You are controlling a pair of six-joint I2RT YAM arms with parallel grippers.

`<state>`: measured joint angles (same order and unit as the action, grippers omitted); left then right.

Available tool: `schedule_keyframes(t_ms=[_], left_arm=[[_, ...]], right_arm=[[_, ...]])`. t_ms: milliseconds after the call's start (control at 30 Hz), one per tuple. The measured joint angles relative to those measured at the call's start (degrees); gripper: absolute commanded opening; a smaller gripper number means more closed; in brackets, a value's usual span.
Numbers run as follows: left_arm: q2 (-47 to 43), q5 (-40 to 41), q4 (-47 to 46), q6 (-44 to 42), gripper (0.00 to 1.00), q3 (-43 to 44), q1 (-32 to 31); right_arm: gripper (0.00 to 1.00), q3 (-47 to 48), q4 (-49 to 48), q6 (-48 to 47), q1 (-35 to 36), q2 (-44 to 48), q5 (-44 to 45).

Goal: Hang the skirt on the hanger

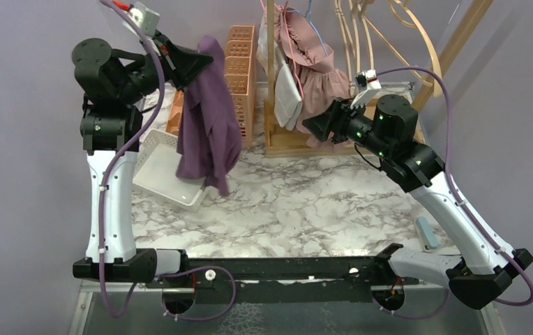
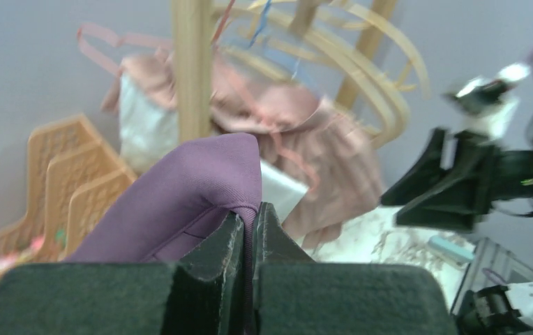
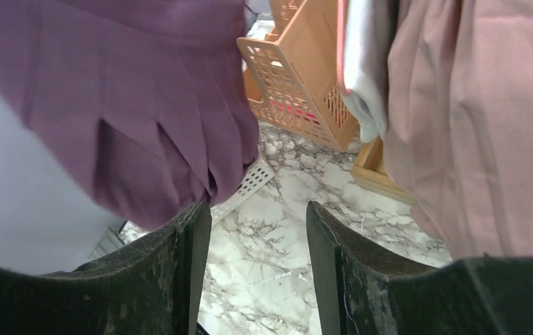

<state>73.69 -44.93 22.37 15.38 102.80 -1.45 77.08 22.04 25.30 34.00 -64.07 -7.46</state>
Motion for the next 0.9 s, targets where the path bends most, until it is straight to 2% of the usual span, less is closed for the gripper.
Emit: schedule_keyframes(t_ms=[167,333,467,700,800,900], left_arm=[[1.7,-8.2,-12.7,8.9,0.00,7.8,-0.3],[0.8,-15.3,-26.4,17.8,0.00,7.3,-2.9],[-1.6,-19.1,-31.8,20.8,0.00,-0.1,-7.1],[-1.2,-21.5,-33.4,21.5,0.00,-7.8,-15.5],[-3.0,-23.3,-34.3,19.1,0.00,-15.3,-19.1],[-6.4,-25.8,-35.0,15.4,0.00,-27.0,-21.2]], right_arm=[[0.64,0.0,1.2,1.6,0.0,0.1,3.2],[0.66,0.0,1.3,2.8,0.0,0.3,4.2],[0.66,0.0,1.3,3.8,0.0,0.4,4.2],[0.66,-1.5,1.6,5.1,0.0,0.8,4.2],[0.66,-3.0,1.8,5.5,0.0,1.2,4.7],[0.66,-5.1,2.3,5.8,0.0,2.1,5.2]])
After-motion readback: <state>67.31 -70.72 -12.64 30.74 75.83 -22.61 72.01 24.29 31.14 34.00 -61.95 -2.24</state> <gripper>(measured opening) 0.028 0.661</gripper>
